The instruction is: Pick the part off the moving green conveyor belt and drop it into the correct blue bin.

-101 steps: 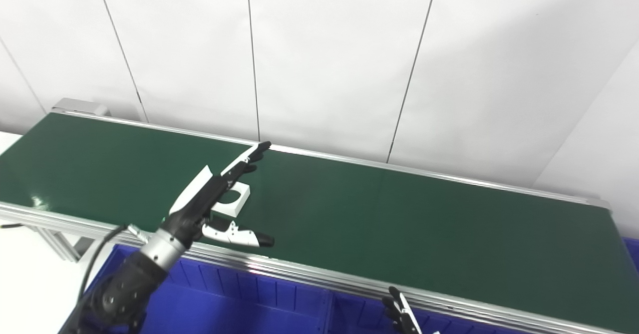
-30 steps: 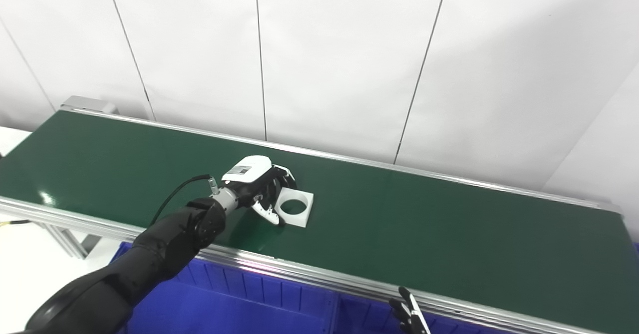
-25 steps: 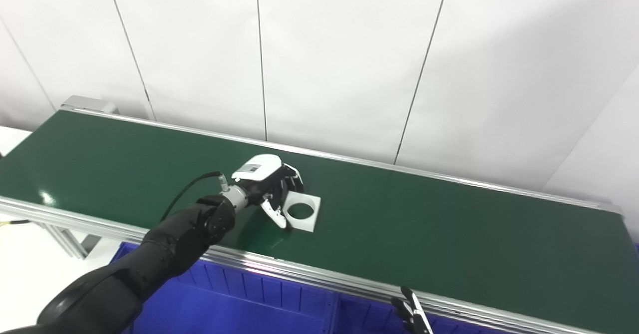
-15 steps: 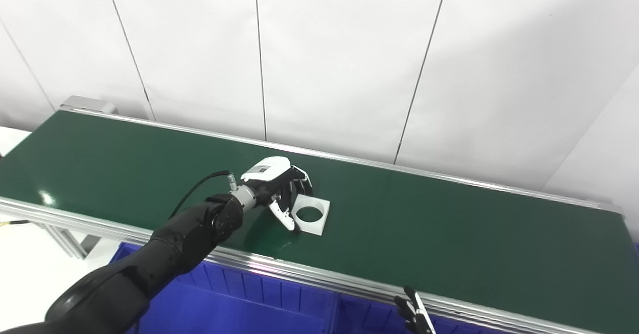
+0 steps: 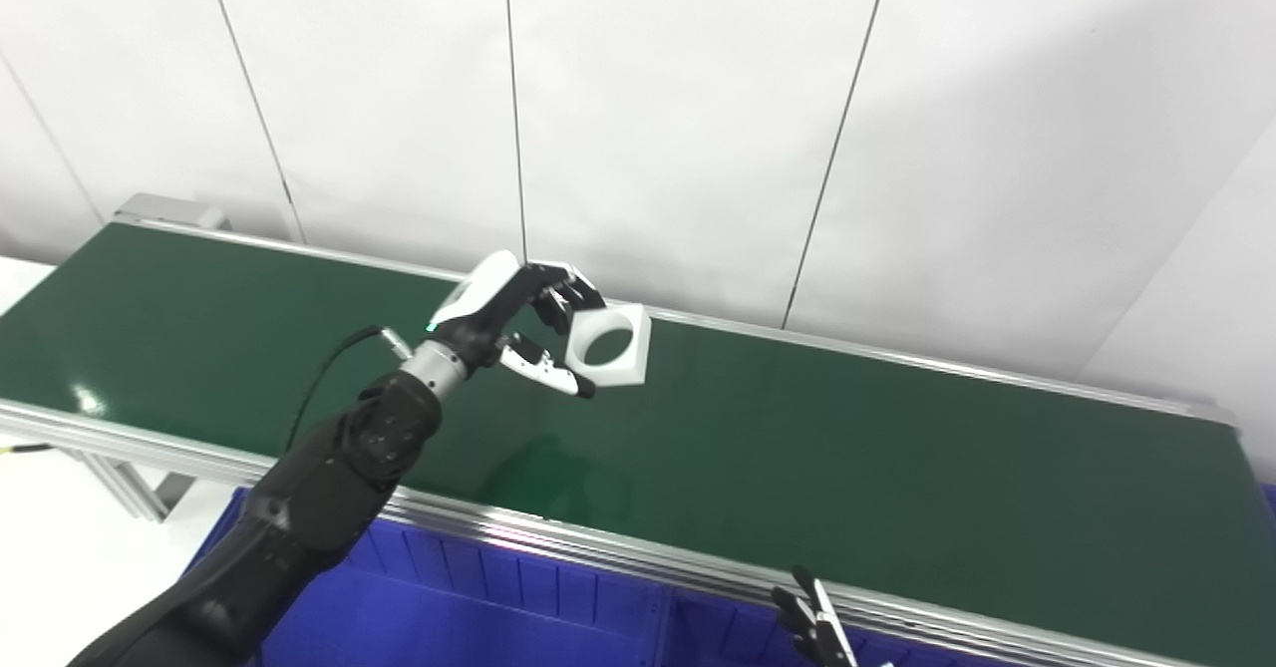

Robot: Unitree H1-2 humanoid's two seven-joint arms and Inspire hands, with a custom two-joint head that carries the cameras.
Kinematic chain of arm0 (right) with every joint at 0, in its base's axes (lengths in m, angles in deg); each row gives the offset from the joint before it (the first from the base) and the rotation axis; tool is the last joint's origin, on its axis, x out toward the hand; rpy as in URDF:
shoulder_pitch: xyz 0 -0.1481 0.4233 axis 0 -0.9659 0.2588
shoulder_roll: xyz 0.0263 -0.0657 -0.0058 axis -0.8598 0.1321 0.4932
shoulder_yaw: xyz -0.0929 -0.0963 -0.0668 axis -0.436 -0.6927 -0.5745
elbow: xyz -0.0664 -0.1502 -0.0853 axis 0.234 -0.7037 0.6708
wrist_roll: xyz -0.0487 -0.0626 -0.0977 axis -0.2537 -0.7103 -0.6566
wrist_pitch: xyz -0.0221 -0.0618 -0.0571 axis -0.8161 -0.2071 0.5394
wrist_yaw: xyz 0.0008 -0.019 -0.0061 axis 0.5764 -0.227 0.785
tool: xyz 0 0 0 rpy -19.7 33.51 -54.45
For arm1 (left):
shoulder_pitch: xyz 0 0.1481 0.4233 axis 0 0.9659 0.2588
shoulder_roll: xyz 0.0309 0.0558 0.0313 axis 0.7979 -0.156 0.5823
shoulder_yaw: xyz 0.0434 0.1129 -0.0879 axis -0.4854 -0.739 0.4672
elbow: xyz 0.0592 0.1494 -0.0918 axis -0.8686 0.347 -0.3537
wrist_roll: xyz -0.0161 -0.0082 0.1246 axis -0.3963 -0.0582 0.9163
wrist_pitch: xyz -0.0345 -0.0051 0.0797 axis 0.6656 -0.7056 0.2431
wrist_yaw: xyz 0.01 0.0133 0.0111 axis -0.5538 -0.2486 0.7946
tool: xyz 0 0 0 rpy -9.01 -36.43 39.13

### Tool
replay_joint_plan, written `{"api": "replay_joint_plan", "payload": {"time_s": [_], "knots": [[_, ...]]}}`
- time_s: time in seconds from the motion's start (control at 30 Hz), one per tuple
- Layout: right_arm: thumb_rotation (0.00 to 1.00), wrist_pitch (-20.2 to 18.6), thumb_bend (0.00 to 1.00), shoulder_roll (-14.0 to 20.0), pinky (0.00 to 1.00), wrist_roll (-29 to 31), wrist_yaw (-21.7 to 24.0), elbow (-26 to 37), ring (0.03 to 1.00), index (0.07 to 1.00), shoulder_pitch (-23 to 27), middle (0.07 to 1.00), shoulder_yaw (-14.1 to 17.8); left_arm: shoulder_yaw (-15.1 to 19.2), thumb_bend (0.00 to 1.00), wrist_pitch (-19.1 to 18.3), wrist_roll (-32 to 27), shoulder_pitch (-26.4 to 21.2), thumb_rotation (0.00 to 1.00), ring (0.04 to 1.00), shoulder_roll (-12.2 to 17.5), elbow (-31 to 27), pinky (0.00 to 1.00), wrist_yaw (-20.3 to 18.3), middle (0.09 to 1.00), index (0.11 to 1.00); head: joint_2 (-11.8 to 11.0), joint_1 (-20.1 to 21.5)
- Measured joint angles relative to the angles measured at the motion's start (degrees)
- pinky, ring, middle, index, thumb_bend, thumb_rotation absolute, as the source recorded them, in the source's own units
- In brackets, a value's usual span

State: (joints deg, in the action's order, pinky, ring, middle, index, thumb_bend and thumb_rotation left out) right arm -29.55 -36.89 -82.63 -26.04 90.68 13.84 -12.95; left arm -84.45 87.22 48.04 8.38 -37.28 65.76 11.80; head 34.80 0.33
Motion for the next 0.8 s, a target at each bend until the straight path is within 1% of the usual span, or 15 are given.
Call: {"api": "replay_joint_plan", "payload": {"time_s": [0.03,0.07,0.1,0.23,0.27,0.3,0.33,0.37,0.4,0.47,0.5,0.53,0.6,0.77,0.8], "knots": [[0.00,0.0,0.82,-0.1,0.90,-0.2,0.0,0.2,0.901,0.981,0.0,0.907,-0.2,0.2,0.50,-0.4,-0.6,0.9,0.00,0.470,0.1,-1.6,0.50,-0.9,0.522,0.471,0.5,1.8],[0.01,0.0,0.82,-0.3,0.90,-0.6,0.0,0.4,0.901,0.980,0.0,0.907,-0.3,0.6,0.50,-0.8,-1.4,2.1,0.00,0.470,0.3,-3.6,0.50,-1.9,0.522,0.471,0.5,1.8],[0.01,0.0,0.82,-0.5,0.90,-1.2,0.0,0.6,0.900,0.980,0.0,0.908,-0.5,0.9,0.50,-0.9,-2.0,3.3,0.00,0.475,0.4,-5.2,0.50,-2.4,0.520,0.469,1.4,4.0],[0.04,0.0,0.82,-1.0,0.86,-1.8,-0.1,1.4,0.894,0.978,-0.1,0.910,-0.6,2.3,0.50,-1.4,-4.3,7.5,0.00,0.480,1.0,-10.0,0.50,-3.9,0.504,0.478,2.6,7.4],[0.05,0.0,0.82,-1.1,0.82,-2.1,-0.1,1.6,0.889,0.975,-0.1,0.907,-0.7,2.7,0.50,-1.6,-5.0,8.5,0.00,0.479,1.1,-11.7,0.50,-4.2,0.500,0.481,3.1,8.1],[0.07,0.0,0.82,-1.4,0.74,-2.3,-0.2,1.6,0.880,0.972,-0.1,0.905,-0.7,3.0,0.50,-1.5,-5.7,9.7,0.00,0.473,1.1,-13.6,0.49,-4.3,0.498,0.485,4.2,8.9],[0.09,0.0,0.82,-1.6,0.73,-2.7,-0.4,1.6,0.876,0.970,-0.1,0.902,-0.7,3.2,0.50,-1.4,-6.2,10.7,0.00,0.469,1.1,-15.3,0.48,-4.5,0.496,0.488,4.2,8.9],[0.10,0.0,0.82,-1.8,0.75,-3.4,-0.7,1.6,0.878,0.971,-0.1,0.902,-0.8,3.2,0.50,-1.2,-6.6,11.7,0.00,0.471,1.1,-16.8,0.48,-4.8,0.495,0.488,5.6,9.3],[0.12,0.0,0.81,-2.0,0.81,-4.0,-0.9,1.6,0.885,0.977,-0.1,0.904,-1.0,3.1,0.50,-1.0,-6.7,12.6,0.00,0.476,1.0,-18.2,0.49,-5.0,0.495,0.485,5.6,9.3],[0.15,0.0,0.82,-2.3,0.86,-5.2,-1.0,1.6,0.890,0.981,0.2,0.904,-1.4,3.1,0.50,-1.3,-6.9,15.1,0.00,0.478,0.9,-21.6,0.49,-5.5,0.495,0.484,8.2,10.4],[0.15,0.0,0.82,-2.4,0.86,-5.6,-1.1,1.6,0.890,0.981,0.2,0.904,-1.4,3.1,0.50,-1.4,-7.3,16.5,0.00,0.478,0.7,-23.5,0.49,-5.8,0.495,0.484,8.2,10.4],[0.15,0.0,0.83,-2.6,0.87,-5.9,-1.3,1.6,0.889,0.976,0.2,0.901,-1.3,3.0,0.50,-1.6,-7.7,17.7,0.00,0.475,0.5,-25.0,0.48,-6.2,0.494,0.486,9.6,11.5],[0.16,-0.2,0.83,-3.1,0.86,-6.2,-1.4,1.8,0.888,0.975,0.4,0.903,-1.3,2.6,0.50,-1.6,-7.9,20.0,0.00,0.469,0.1,-27.4,0.47,-6.6,0.495,0.487,9.7,11.7],[0.16,-0.9,0.84,-3.8,0.83,-7.1,-1.5,3.7,0.873,0.970,1.5,0.904,-1.2,1.4,0.50,1.0,-7.9,24.7,0.00,0.438,0.1,-27.0,0.43,-7.7,0.501,0.500,11.3,15.3],[0.17,-0.9,0.84,-3.8,0.83,-7.3,-1.5,3.8,0.873,0.969,1.6,0.906,-1.2,1.3,0.50,1.7,-7.8,25.4,0.00,0.410,0.1,-27.0,0.39,-7.8,0.498,0.515,11.7,16.2]]}}
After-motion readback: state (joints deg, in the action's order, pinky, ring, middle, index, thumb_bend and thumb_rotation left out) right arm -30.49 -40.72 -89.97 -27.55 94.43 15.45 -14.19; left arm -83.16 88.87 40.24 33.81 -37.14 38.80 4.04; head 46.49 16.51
